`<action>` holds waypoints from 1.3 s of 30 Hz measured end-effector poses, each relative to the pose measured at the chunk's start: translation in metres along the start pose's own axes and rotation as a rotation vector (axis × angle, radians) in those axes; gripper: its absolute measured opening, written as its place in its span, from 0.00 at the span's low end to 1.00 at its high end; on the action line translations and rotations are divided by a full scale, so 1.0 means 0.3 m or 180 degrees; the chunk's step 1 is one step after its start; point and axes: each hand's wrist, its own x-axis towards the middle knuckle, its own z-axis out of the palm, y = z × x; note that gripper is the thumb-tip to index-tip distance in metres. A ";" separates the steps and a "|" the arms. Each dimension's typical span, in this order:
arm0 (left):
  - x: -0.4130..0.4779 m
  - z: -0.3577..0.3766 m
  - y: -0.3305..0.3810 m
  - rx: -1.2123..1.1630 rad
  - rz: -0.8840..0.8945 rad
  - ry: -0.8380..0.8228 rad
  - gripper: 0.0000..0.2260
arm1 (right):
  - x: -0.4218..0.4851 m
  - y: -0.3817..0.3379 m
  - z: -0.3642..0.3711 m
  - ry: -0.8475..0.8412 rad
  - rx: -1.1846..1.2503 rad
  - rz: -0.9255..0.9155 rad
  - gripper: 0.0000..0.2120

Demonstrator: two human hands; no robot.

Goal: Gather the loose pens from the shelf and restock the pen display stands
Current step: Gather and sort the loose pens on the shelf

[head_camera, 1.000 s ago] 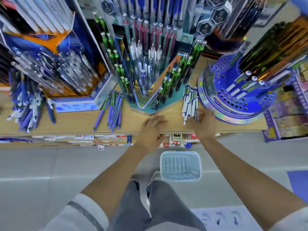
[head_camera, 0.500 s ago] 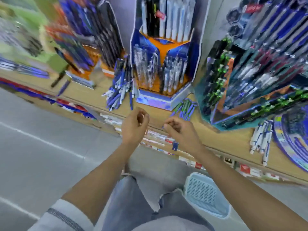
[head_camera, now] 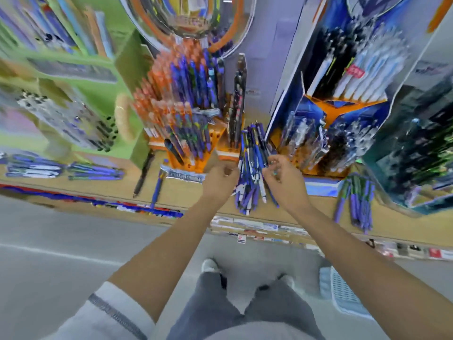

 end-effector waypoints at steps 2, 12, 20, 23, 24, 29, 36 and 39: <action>0.049 0.008 0.021 -0.0123 -0.0135 -0.0208 0.07 | 0.029 -0.025 0.023 0.0062 -0.0316 0.0233 0.17; 0.145 0.072 0.031 -0.0420 -0.0676 -0.0251 0.09 | 0.103 -0.046 0.074 0.0141 0.0147 0.0835 0.14; 0.168 0.043 0.038 -0.0660 -0.0870 -0.0524 0.06 | 0.113 -0.046 0.058 0.0037 0.0722 0.1205 0.07; 0.162 0.037 0.036 -0.0739 -0.0879 -0.0541 0.11 | 0.117 -0.049 0.061 0.0073 0.0570 0.1151 0.11; 0.161 0.036 0.036 -0.0780 -0.0900 -0.0589 0.12 | 0.120 -0.052 0.063 0.0103 0.0469 0.1114 0.11; 0.155 0.033 0.044 -0.0989 -0.0921 -0.0735 0.08 | 0.148 -0.062 0.065 -0.0069 -0.0247 0.0902 0.14; 0.159 0.039 0.036 -0.1043 -0.0781 -0.0806 0.09 | 0.149 -0.083 0.028 -0.0374 0.0903 0.1335 0.10; 0.167 0.040 0.031 -0.0905 -0.0715 -0.0717 0.09 | 0.132 -0.078 0.018 -0.0418 0.1594 0.1508 0.05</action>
